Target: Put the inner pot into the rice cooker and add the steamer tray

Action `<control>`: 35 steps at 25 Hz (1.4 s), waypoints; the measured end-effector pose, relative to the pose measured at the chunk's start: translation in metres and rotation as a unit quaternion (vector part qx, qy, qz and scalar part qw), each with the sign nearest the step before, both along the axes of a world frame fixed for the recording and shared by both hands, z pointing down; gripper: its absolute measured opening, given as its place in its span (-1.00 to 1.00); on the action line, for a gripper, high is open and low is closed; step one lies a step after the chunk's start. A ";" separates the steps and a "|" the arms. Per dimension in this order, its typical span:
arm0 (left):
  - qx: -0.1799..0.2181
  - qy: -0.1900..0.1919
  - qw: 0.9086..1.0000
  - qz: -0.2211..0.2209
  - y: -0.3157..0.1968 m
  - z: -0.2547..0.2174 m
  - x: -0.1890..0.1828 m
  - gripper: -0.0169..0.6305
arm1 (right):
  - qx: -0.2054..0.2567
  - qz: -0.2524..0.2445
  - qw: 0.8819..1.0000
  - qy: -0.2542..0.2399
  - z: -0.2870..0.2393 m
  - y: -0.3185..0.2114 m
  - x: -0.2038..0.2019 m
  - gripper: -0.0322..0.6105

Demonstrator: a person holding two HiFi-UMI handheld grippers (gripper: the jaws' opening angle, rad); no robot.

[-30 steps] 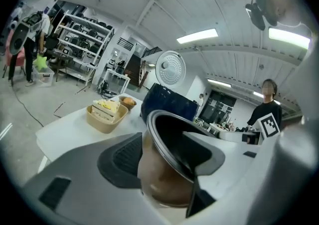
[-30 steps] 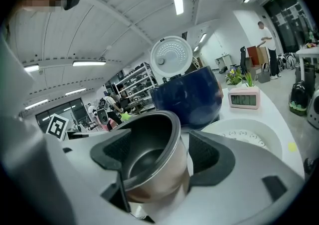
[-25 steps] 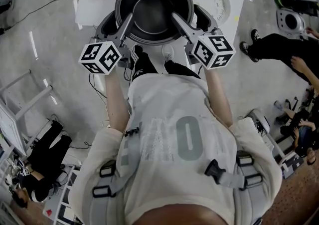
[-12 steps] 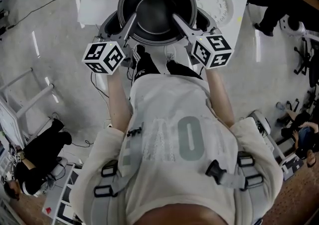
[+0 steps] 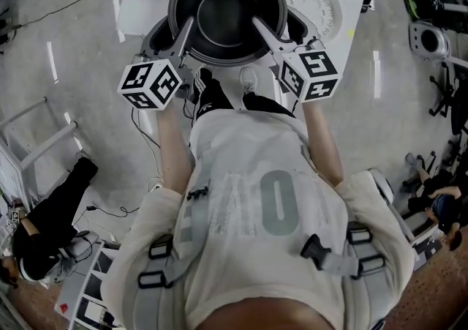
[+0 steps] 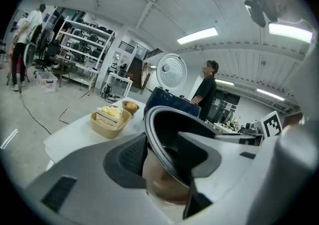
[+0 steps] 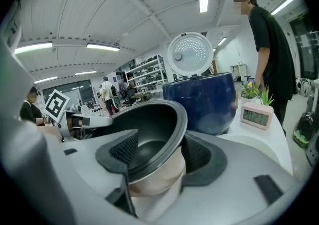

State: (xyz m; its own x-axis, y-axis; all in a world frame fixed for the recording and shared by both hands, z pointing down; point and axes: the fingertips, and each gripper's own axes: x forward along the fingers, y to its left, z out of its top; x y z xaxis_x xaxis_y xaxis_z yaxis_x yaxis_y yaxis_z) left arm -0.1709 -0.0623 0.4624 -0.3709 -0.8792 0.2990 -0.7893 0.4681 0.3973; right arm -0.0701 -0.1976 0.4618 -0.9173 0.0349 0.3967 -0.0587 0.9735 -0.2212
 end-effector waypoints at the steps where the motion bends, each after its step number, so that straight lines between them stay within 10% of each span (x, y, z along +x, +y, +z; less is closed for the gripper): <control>1: 0.003 -0.003 1.000 -0.007 0.002 -0.003 -0.002 -0.34 | 0.005 -0.004 1.000 -0.004 -0.004 0.001 -0.003 -0.08; 17: 0.019 -0.083 0.993 -0.076 0.050 -0.080 -0.050 -0.34 | 0.055 -0.077 0.993 -0.065 -0.069 0.036 -0.075 -0.05; 35: 0.060 -0.227 0.972 -0.028 0.034 -0.225 -0.112 -0.34 | 0.130 -0.039 0.974 -0.184 -0.212 0.018 -0.149 -0.06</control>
